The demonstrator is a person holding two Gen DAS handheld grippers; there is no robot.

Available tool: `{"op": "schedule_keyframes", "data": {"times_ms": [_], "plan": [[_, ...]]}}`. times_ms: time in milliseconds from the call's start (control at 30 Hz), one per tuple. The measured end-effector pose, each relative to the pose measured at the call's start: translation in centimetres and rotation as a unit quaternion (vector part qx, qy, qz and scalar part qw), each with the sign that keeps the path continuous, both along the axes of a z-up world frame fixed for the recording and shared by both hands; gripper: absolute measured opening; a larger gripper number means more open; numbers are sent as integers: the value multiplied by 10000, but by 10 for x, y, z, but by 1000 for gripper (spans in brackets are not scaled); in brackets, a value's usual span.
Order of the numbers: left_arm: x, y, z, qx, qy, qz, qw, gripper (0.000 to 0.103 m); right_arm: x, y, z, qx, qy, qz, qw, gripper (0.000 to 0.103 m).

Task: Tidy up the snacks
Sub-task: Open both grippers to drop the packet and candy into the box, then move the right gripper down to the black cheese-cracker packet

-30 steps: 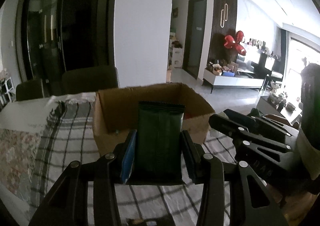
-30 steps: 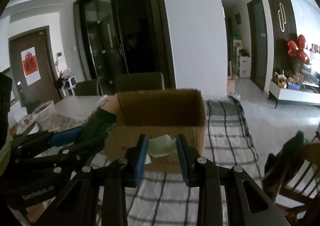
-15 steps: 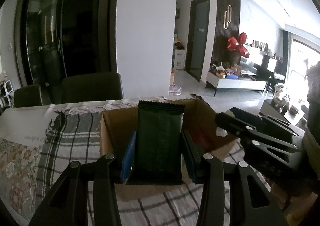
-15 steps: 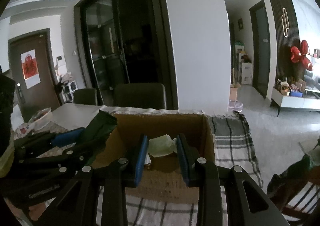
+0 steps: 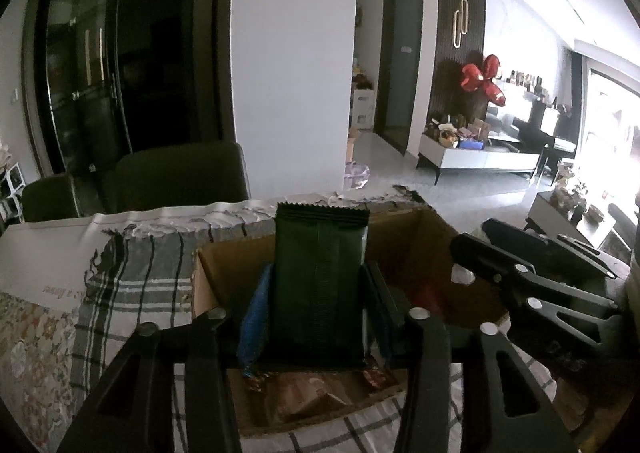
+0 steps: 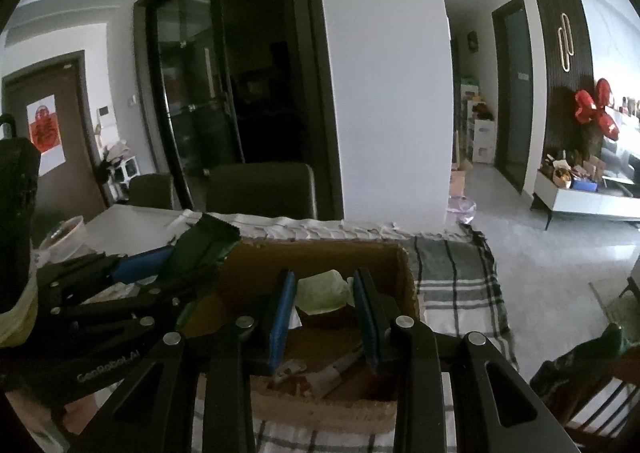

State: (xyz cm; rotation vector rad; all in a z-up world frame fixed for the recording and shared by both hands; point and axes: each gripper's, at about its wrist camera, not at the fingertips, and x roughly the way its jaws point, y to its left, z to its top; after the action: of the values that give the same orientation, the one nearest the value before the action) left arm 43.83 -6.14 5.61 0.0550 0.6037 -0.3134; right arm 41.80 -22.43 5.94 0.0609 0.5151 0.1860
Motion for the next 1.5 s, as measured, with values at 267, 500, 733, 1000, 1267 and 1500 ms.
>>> {"op": "schedule_keyframes", "data": {"times_ms": [267, 500, 733, 1000, 1267, 1500], "plan": [[-22, 8, 6, 88, -126, 297, 9994, 73, -9, -2, -3, -124, 27, -147, 9998, 55], [-63, 21, 15, 134, -474, 614, 9969, 81, -37, 3, 1, -178, -63, -2, 9998, 61], [-106, 37, 17, 201, -626, 886, 9939, 86, -71, 18, 4, -266, -94, 337, 9990, 65], [-140, 56, 8, 141, -425, 1125, 9926, 89, -105, 39, -4, -503, 31, 766, 9958, 65], [-170, 73, -11, 107, -88, 1418, 9898, 91, -121, 56, -16, -651, 185, 1022, 9925, 65], [-192, 88, -35, 186, 231, 1786, 9835, 92, -132, 74, -30, -837, 349, 1383, 9862, 65]]}}
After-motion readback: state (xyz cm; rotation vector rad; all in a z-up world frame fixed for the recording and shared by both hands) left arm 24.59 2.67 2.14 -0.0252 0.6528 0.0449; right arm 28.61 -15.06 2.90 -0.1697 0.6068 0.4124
